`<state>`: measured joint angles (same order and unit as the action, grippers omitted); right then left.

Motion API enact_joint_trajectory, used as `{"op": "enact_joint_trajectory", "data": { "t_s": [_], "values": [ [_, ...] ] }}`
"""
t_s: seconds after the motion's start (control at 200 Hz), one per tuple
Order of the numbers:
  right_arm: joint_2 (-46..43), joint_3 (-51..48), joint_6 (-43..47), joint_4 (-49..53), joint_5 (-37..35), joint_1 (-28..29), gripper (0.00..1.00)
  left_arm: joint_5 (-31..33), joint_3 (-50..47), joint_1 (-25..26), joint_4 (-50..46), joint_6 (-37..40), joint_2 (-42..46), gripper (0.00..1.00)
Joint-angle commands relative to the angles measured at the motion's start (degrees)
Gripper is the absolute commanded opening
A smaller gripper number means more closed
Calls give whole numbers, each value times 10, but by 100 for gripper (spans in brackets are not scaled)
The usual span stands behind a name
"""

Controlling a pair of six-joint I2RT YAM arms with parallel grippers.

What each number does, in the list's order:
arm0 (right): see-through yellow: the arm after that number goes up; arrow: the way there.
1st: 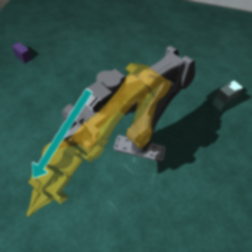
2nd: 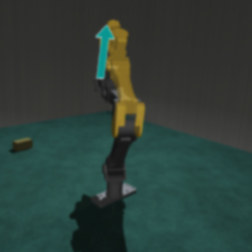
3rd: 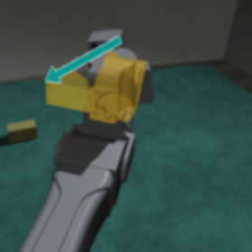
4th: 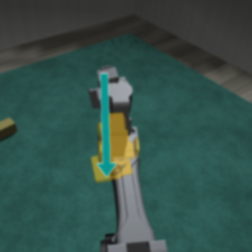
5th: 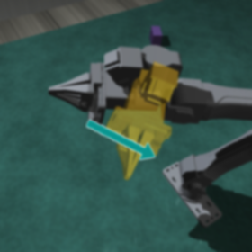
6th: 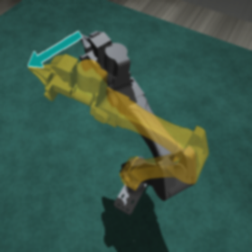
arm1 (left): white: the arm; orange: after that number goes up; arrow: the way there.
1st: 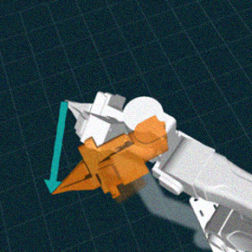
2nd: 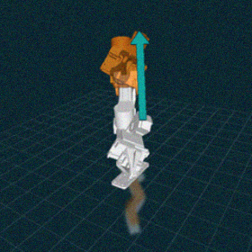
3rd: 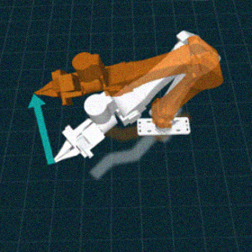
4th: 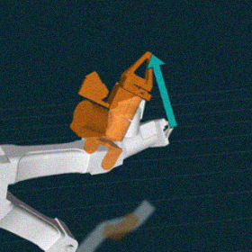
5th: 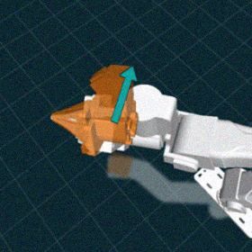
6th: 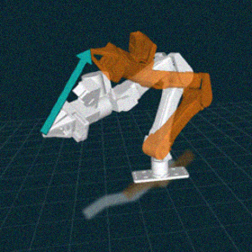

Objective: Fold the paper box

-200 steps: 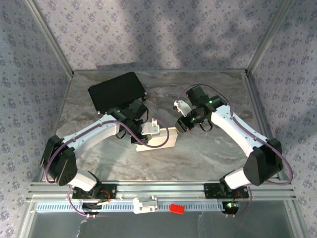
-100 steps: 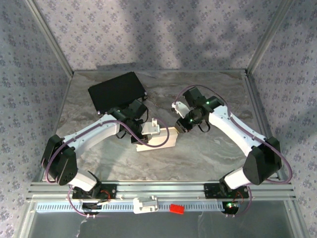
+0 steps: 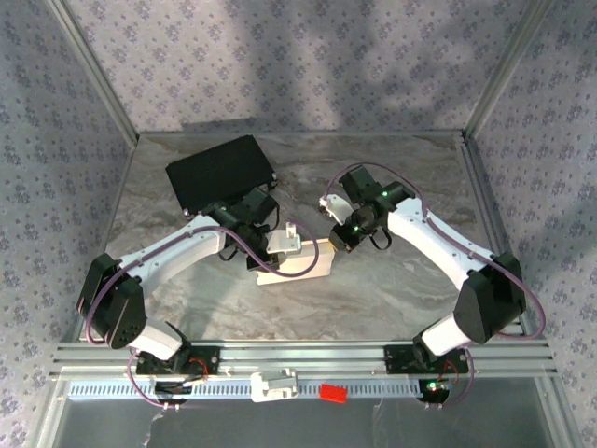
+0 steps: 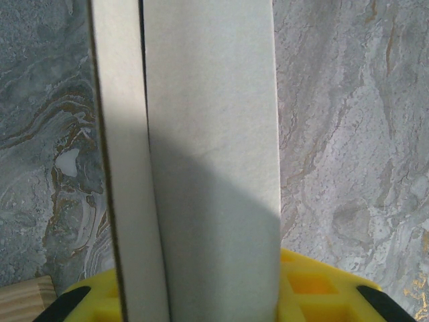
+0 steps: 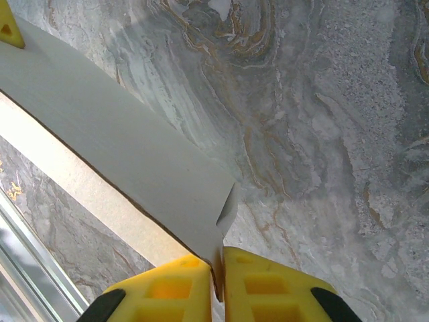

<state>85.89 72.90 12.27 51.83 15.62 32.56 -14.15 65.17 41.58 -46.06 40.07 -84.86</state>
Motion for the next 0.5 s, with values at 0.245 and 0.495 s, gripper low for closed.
{"op": "enact_joint_trajectory", "data": {
  "t_s": [0.245,0.495],
  "values": [
    [-14,23,-11,18,-24,-2,20,-8,-2,-3,-2,13,-1,29],
    [-7,19,-13,15,-16,1,12,-9,-1,-3,-2,12,0,29]
  ]
}}
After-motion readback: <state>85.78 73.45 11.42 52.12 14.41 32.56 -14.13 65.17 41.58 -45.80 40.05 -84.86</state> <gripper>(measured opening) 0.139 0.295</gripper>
